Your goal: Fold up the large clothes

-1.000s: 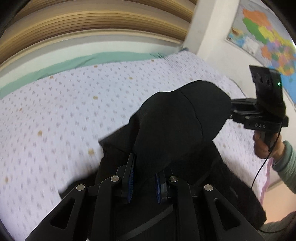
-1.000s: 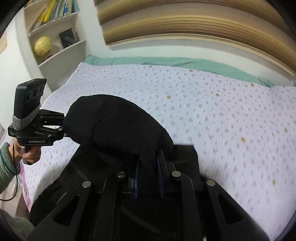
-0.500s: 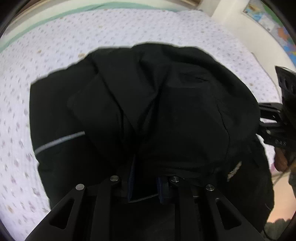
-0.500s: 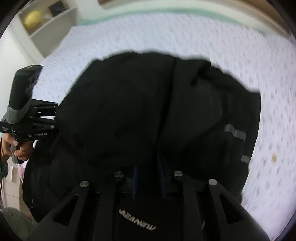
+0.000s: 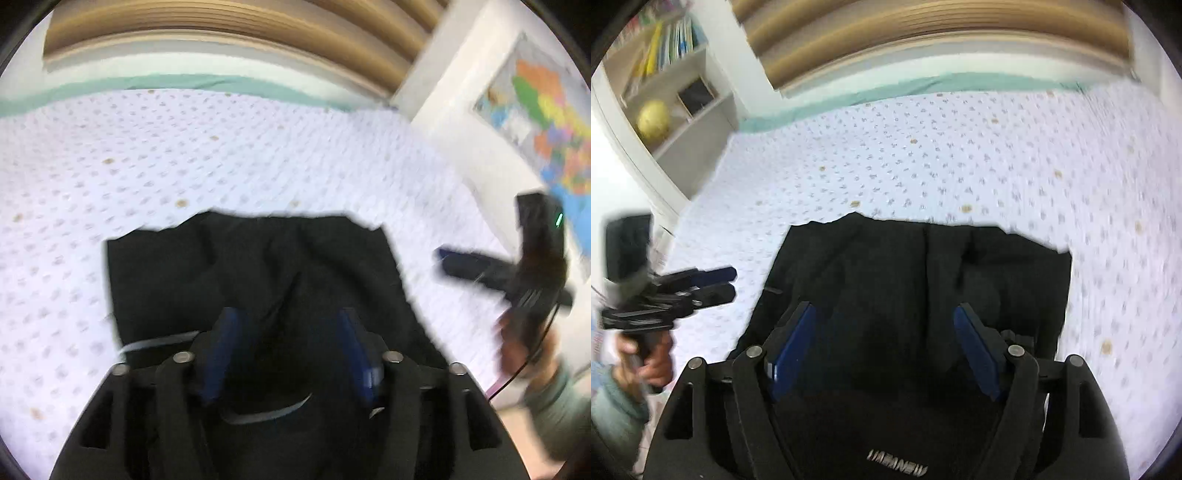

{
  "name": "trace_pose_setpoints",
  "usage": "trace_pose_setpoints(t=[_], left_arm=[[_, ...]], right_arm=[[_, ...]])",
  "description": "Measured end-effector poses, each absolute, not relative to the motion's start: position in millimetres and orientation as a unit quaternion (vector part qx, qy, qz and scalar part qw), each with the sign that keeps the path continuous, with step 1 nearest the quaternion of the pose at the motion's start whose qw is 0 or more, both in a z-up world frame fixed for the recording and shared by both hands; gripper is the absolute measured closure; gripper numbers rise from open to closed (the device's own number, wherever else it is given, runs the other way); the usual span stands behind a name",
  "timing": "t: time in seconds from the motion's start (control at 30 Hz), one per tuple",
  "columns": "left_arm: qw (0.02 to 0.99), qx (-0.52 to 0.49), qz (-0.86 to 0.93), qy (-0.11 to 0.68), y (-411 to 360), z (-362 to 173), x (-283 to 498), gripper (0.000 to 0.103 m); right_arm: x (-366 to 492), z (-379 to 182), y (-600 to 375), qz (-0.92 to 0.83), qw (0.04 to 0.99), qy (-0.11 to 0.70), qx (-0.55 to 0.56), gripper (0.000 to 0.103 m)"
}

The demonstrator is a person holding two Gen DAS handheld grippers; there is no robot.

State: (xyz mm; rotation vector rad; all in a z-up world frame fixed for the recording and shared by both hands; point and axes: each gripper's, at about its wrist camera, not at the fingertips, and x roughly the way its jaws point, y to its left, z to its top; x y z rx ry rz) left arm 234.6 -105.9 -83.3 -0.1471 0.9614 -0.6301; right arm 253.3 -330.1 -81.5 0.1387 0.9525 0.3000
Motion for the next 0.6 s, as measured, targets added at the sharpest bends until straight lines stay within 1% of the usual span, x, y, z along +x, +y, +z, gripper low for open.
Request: trace_pose_setpoints(t=[0.07, 0.13, 0.17, 0.2, 0.27, 0.3, 0.4, 0.43, 0.53, 0.6], left_arm=[[0.820, -0.084, -0.316, 0.469, -123, -100, 252, 0.044], [0.806, -0.079, -0.309, 0.499, -135, -129, 263, 0.045], [0.797, -0.072, -0.297, 0.521, -139, -150, 267, 0.050], [0.789, -0.070, -0.292, 0.536, -140, -167, 267, 0.056], [0.763, -0.088, -0.285, 0.573, -138, -209, 263, 0.060], [0.764, -0.093, -0.273, 0.577, -135, -221, 261, 0.063], [0.758, -0.151, -0.257, 0.580, -121, -240, 263, 0.064], [0.756, -0.155, -0.255, 0.582, -121, -240, 263, 0.064], [0.763, -0.125, -0.265, 0.576, -126, -227, 257, 0.064], [0.771, -0.112, -0.281, 0.560, -125, -206, 245, 0.064]], right_arm=[[273, -104, -307, 0.126, 0.869, 0.477, 0.035, 0.023], [280, -142, -292, 0.127, 0.850, 0.511, 0.031, 0.028], [283, -164, -288, 0.125, 0.838, 0.530, 0.031, 0.032], [283, -186, -285, 0.121, 0.826, 0.550, 0.032, 0.033], [277, -220, -286, 0.113, 0.815, 0.567, 0.038, 0.033], [274, -227, -286, 0.112, 0.817, 0.565, 0.039, 0.033], [267, -234, -281, 0.098, 0.827, 0.552, 0.028, 0.032], [266, -234, -277, 0.095, 0.828, 0.552, 0.021, 0.031], [259, -223, -271, 0.100, 0.827, 0.553, 0.023, 0.031], [253, -203, -277, 0.114, 0.825, 0.552, 0.053, 0.031]])
